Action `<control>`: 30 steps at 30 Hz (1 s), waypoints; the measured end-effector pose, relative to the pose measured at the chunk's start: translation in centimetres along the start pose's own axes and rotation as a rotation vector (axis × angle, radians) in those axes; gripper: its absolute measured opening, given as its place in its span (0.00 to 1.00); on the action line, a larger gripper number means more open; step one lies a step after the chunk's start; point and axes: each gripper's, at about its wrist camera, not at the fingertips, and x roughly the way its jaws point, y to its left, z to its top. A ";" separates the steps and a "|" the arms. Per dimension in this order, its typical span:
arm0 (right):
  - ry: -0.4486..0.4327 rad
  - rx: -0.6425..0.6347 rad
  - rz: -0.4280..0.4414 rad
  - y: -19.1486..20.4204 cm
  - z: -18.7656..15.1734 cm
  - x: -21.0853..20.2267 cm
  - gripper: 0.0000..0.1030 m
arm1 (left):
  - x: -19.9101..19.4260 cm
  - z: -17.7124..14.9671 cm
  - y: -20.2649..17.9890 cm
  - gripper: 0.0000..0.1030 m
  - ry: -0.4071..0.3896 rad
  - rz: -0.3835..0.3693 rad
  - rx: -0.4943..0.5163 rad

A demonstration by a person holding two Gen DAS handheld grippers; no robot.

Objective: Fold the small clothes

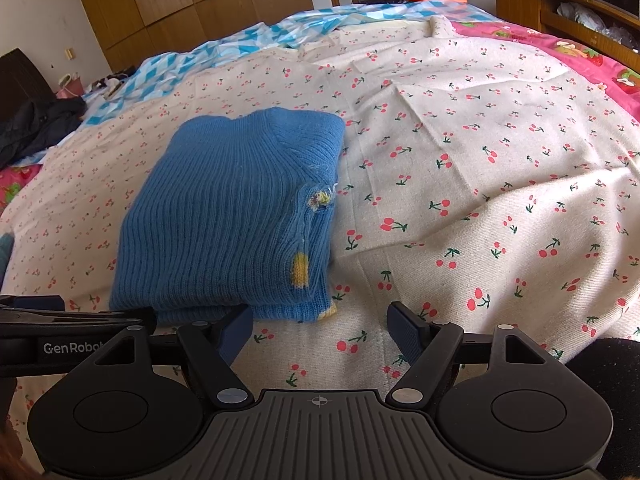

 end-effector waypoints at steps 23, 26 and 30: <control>0.002 0.002 0.005 0.1 0.0 0.0 0.73 | 0.1 -0.1 0.1 0.96 0.004 -0.001 -0.007; 0.002 0.002 0.007 0.1 0.0 0.0 0.73 | 0.0 -0.1 0.1 0.96 0.003 0.000 -0.007; 0.001 0.005 0.011 0.2 -0.1 -0.1 0.73 | 0.0 -0.1 0.1 0.96 0.002 -0.001 -0.006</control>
